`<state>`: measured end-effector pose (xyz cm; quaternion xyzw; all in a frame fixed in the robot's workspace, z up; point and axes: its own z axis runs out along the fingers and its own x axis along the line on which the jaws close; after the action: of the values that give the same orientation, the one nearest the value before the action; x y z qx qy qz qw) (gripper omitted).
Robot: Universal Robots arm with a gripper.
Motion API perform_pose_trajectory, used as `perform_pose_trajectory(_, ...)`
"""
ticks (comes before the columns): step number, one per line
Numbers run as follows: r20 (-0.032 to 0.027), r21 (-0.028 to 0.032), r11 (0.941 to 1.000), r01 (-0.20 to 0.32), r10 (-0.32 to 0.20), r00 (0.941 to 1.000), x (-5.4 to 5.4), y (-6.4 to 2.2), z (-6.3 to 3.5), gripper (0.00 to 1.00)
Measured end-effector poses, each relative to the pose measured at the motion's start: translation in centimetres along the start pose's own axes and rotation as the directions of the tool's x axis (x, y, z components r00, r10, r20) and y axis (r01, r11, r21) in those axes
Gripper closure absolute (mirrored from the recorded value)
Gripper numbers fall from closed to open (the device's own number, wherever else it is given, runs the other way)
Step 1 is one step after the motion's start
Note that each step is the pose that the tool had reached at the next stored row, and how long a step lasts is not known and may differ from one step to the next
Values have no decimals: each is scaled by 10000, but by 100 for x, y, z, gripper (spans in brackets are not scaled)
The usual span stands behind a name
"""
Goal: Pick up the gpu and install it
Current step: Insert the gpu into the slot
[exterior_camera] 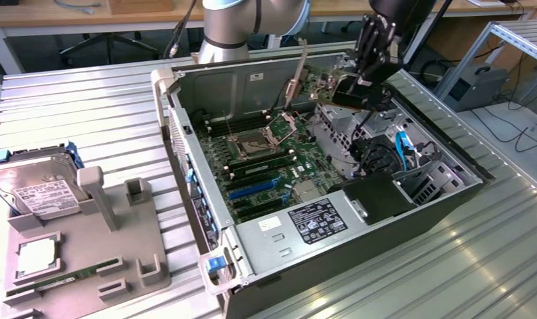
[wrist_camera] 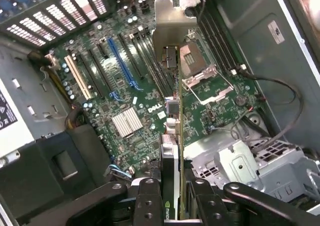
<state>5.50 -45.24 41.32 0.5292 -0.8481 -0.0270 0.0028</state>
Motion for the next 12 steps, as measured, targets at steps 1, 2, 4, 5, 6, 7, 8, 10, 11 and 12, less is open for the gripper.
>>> perform_pose_trajectory(1,-17,-8,9995,327,-327,9995,0,0,0,73)
perform_pose_trajectory(2,-35,-19,9973,734,-734,9973,0,0,0,73)
perform_pose_trajectory(4,-79,-47,9858,1679,-1679,9858,0,0,1,73)
perform_pose_trajectory(5,-95,-59,9791,2035,-2036,9790,0,0,1,73)
perform_pose_trajectory(6,-107,-68,9725,2328,-2328,9725,0,0,1,73)
perform_pose_trajectory(7,-119,-78,9658,2592,-2593,9657,0,0,1,73)
perform_pose_trajectory(8,-132,-89,9573,2890,-2891,9572,0,0,1,73)
perform_pose_trajectory(10,-149,-105,9442,3291,-3292,9441,0,0,1,73)
perform_pose_trajectory(11,-150,-105,9442,3291,-3293,9441,0,0,1,73)
perform_pose_trajectory(12,-142,-105,9440,3297,-3298,9439,0,0,2,73)
